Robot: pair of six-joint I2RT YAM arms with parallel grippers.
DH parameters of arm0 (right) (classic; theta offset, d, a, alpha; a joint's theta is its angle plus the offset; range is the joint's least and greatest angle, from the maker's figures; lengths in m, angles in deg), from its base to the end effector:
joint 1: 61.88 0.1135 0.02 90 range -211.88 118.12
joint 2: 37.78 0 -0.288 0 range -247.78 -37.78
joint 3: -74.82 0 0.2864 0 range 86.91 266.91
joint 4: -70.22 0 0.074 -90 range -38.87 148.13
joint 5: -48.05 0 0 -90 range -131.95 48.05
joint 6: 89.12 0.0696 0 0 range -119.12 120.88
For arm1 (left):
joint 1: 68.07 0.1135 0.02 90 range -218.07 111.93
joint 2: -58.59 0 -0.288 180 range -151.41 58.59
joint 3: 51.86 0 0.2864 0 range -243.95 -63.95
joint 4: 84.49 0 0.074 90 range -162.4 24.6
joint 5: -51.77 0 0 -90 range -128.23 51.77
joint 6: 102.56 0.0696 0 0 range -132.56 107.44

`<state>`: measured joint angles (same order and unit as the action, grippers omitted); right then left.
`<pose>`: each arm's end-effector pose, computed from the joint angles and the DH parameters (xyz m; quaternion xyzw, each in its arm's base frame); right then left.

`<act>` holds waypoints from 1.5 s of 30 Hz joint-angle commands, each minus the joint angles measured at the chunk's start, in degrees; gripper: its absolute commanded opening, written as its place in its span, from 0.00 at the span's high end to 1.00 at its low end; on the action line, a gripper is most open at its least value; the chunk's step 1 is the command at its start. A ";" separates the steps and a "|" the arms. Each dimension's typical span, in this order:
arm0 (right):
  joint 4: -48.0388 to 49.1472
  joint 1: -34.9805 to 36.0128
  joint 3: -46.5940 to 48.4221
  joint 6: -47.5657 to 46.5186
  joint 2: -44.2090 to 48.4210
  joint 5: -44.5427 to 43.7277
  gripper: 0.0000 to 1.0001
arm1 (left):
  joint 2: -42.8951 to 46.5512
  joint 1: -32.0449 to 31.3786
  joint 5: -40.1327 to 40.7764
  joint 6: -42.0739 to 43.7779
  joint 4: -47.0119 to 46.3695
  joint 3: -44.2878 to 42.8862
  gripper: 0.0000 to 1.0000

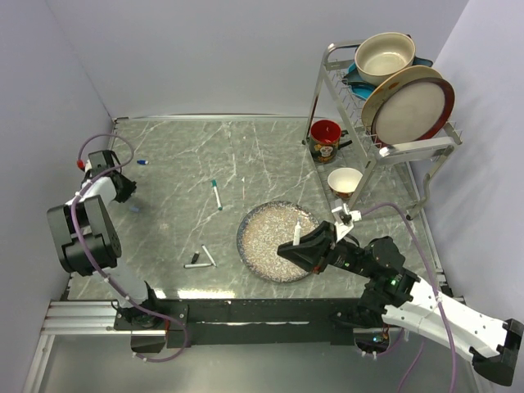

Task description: Insert the pens into the pen caps

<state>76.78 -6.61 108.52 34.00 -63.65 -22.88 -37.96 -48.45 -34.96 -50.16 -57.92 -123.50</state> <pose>0.0839 0.1609 0.3129 -0.2446 0.5681 0.6160 0.4879 0.3773 0.1387 0.1667 -0.4601 0.8239 -0.0249 0.3299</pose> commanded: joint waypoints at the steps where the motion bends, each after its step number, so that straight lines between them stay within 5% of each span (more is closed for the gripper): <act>1: 0.15 0.28 -0.25 -1.04 0.90 -1.14 1.00 | -2.40 -0.02 0.24 1.30 0.62 -2.76 0.90; 2: -0.11 0.28 -0.16 -1.04 0.99 -1.05 1.00 | -3.28 -0.10 1.29 1.48 1.59 -3.37 0.99; 17: -0.11 0.28 -0.69 -0.34 2.75 -1.14 1.00 | -6.90 -0.11 10.35 -0.19 10.83 -4.44 0.99; 39: -0.55 0.28 -1.66 3.26 6.71 0.44 1.00 | 4.71 -4.94 6.32 0.69 14.17 6.46 0.99; 45: -2.13 0.28 -1.39 3.26 8.64 0.79 1.00 | 7.07 -5.11 12.63 1.74 19.97 2.26 0.97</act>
<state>74.57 -6.61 106.40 37.09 -56.91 -22.60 -34.49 -53.65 -26.20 -49.74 -42.36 -117.69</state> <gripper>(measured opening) 0.223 0.014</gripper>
